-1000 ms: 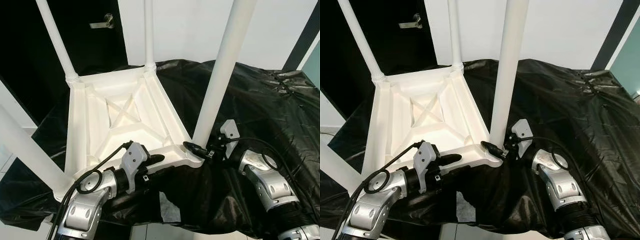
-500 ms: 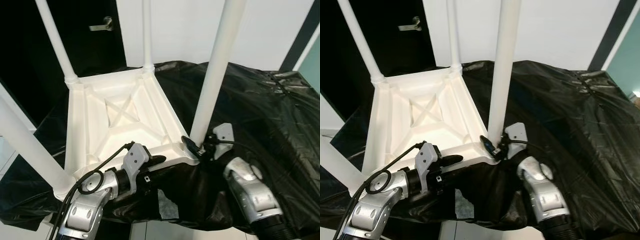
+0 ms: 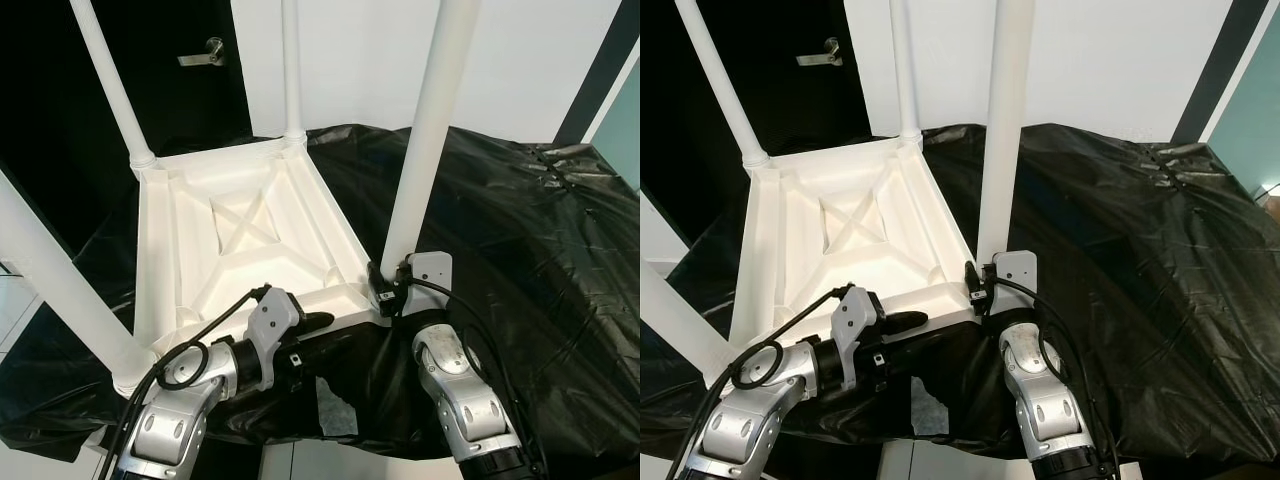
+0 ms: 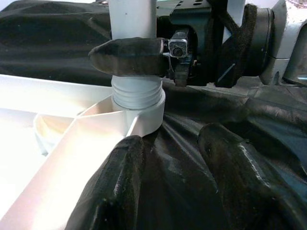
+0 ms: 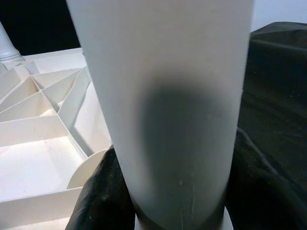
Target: Building children table
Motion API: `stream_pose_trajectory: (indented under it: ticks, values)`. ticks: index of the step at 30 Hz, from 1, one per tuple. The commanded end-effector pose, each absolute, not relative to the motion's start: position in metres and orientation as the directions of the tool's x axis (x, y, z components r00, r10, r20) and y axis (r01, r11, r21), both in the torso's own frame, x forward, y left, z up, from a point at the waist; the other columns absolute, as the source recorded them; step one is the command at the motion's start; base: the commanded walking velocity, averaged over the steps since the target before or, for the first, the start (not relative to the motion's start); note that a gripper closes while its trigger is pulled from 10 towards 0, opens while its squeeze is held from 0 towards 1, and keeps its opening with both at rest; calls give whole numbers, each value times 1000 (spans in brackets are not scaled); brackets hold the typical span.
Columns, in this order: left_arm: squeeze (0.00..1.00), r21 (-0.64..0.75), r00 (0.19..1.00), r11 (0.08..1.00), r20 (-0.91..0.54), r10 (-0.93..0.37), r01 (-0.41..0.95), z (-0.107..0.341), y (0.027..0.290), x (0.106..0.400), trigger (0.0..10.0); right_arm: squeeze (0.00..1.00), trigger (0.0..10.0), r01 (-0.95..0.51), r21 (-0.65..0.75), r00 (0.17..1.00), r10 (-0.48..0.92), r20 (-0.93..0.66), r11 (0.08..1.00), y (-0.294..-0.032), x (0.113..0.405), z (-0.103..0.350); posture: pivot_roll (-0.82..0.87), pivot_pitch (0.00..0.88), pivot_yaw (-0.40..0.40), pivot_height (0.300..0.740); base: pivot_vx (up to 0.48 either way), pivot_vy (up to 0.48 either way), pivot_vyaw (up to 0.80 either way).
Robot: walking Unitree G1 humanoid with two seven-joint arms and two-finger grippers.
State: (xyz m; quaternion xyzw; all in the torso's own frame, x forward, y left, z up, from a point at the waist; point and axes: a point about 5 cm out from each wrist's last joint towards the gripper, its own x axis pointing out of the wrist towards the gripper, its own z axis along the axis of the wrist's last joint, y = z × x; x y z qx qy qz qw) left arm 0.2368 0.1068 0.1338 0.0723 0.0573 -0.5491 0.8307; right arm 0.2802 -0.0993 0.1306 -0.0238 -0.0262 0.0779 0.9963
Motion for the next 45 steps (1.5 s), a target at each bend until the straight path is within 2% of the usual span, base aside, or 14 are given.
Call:
stream_pose_trajectory:
  ticks: [1, 2, 3, 5, 6, 18, 19, 20, 24, 26, 29, 43, 44, 45]
  values:
    - [0, 72, 447, 442, -175, -877, 894, 135, 109, 239, 10000, 0, 10000, -128, -67, 992, 128, -11, 989, -103, 279, 120, -7, 0, -1, 740, 0, 0, 0]
    - [0, 74, 448, 442, -175, -877, 894, 135, 109, 239, 10000, 0, 10000, -127, -69, 992, 126, -5, 990, -104, 279, 121, -7, 0, -1, 740, 0, 0, 0]
    - [0, 75, 449, 443, -176, -876, 894, 135, 109, 239, 10000, 75, 10000, -127, -72, 992, 128, 4, 989, -104, 279, 122, -7, 0, 0, 740, 0, 0, 0]
    - [0, 75, 449, 443, -176, -876, 894, 135, 109, 239, 10000, 75, 10000, -127, -72, 992, 128, 4, 989, -104, 279, 122, -7, 0, 0, 740, 0, 0, 0]
    - [0, 75, 449, 443, -175, -876, 893, 135, 109, 239, 10000, 1000, 10000, -133, -68, 991, 134, 12, 989, -105, 279, 124, -5, 0, -2, 740, 0, 0, 0]
    - [0, 76, 458, 451, -170, -873, 889, 136, 107, 238, 10000, 1000, 10000, -265, -81, 960, 271, 76, 961, -126, 271, 133, -4, 0, -13, 740, 0, 0, 0]
    - [0, 75, 459, 453, -169, -872, 889, 136, 107, 238, 10000, 1000, 10000, -319, -96, 942, 327, 79, 943, -134, 268, 134, -5, 0, -16, 740, 0, 0, 0]
    - [0, 76, 459, 453, -169, -872, 888, 136, 107, 238, 10000, 0, 10000, -416, -122, 903, 425, 66, 901, -144, 268, 134, -8, 0, -15, 740, 0, 0, 0]
    - [0, 76, 460, 454, -168, -872, 888, 136, 107, 238, 10000, 0, 10000, -477, -140, 871, 488, 54, 867, -151, 267, 135, -8, 0, -15, 740, 0, 0, 0]
    - [0, 83, 464, 456, -169, -870, 886, 137, 109, 240, 10000, 0, 10000, -633, -166, 767, 642, -6, 756, -159, 273, 137, -8, 0, -11, 740, 0, 0, 0]
    - [0, 94, 469, 460, -170, -867, 883, 138, 111, 243, 10000, 0, 10000, -741, -196, 664, 745, -68, 642, -159, 282, 140, -2, 0, -12, 740, 0, 0, 0]
    - [0, 112, 476, 463, -168, -863, 879, 141, 114, 248, 10000, 0, 10000, -874, -234, 469, 865, -177, 426, -149, 304, 140, 11, 0, -10, 740, 0, 0, 0]
    - [0, 114, 476, 463, -168, -863, 879, 141, 114, 248, 10000, 0, 5373, -881, -236, 454, 871, -188, 409, -149, 305, 139, 13, 0, -10, 740, 0, 0, 0]
    - [0, 114, 476, 463, -168, -863, 879, 141, 114, 248, 10000, 0, 5373, -881, -236, 454, 871, -188, 409, -149, 305, 139, 13, 0, -10, 740, 0, 0, 0]
